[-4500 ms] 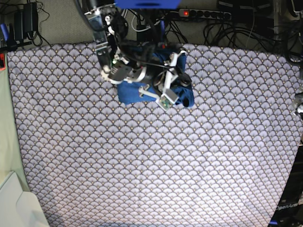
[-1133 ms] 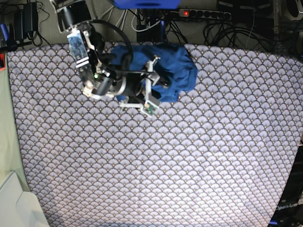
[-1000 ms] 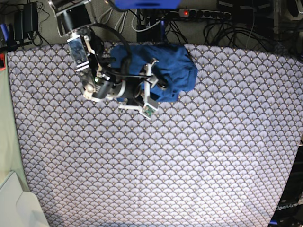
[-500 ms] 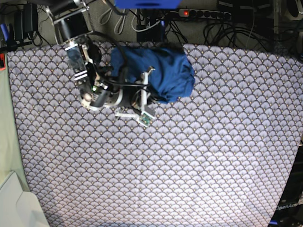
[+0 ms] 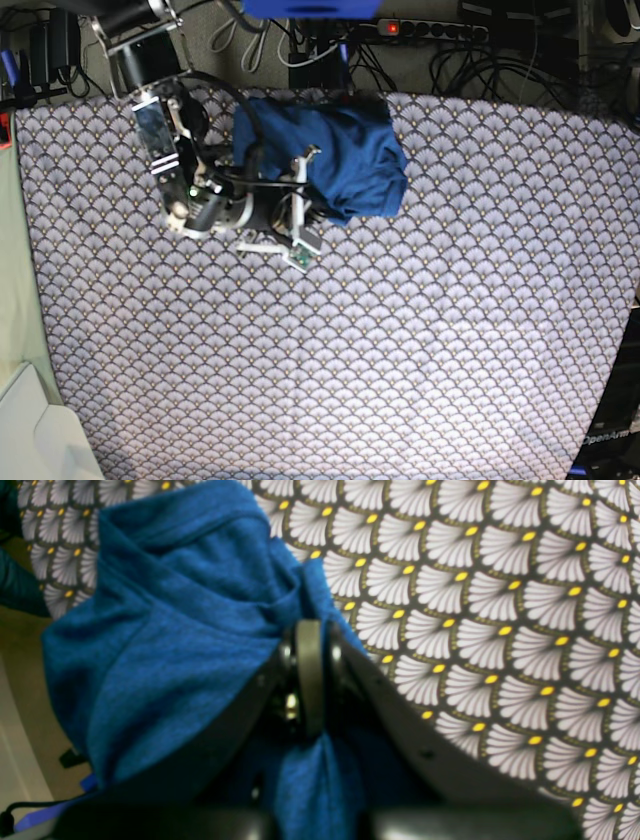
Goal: Fold the T-shirt properly
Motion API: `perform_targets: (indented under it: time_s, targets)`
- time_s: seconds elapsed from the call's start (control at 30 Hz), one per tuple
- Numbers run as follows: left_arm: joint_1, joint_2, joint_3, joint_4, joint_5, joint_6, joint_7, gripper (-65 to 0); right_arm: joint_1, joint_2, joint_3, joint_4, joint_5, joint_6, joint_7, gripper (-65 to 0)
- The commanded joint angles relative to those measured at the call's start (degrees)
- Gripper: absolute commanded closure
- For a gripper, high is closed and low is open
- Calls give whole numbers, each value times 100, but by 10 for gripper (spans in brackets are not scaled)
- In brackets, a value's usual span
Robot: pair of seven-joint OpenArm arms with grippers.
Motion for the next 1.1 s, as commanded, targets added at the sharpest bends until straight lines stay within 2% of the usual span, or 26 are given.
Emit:
perform_targets:
  time_s: [0.0, 0.1, 0.33, 0.4, 0.47, 0.67, 0.73, 0.93, 0.97, 1.07]
  targets:
    - [-42, -160, -59, 83, -16, 102, -76, -500, 98, -22, 7, 91, 124, 51, 96, -2]
    - [-42, -160, -59, 83, -34, 102, -67, -501, 98, -22, 7, 135, 133, 51, 78, -50]
    - [-42, -160, -50, 83, -34, 102, -49, -503, 98, -22, 34, 337, 142, 82, 78, -291]
    - [-42, -160, -67, 83, -34, -289, -49, -503, 80, 31, 95, 592, 133, 82, 78, -331]
    - [-42, -152, -85, 83, -7, -580, -49, -503, -69, 49, 359, 900, 133, 82, 8, -344]
    - [-130, 103, -67, 109, -25, -1045, -93, -503, -614, 49, 1493, 1647, 133, 82, -361, -332]
    - [-288, 323, -67, 267, 10, -1230, -49, -502, -825, 119, 1730, 1647, 133, 82, -361, -283]
    - [-438, 745, -32, 601, 10, -1766, -40, -500, -1362, 136, 1871, 1744, 142, 82, -353, -23]
    - [-499, 807, 38, 619, 10, -1837, -40, -500, -1432, 128, 1871, 1779, 142, 82, -344, 0]
    - [-543, 868, 205, 610, 10, -1960, -40, -500, -1538, 66, 1862, 1841, 133, 82, -335, -1]
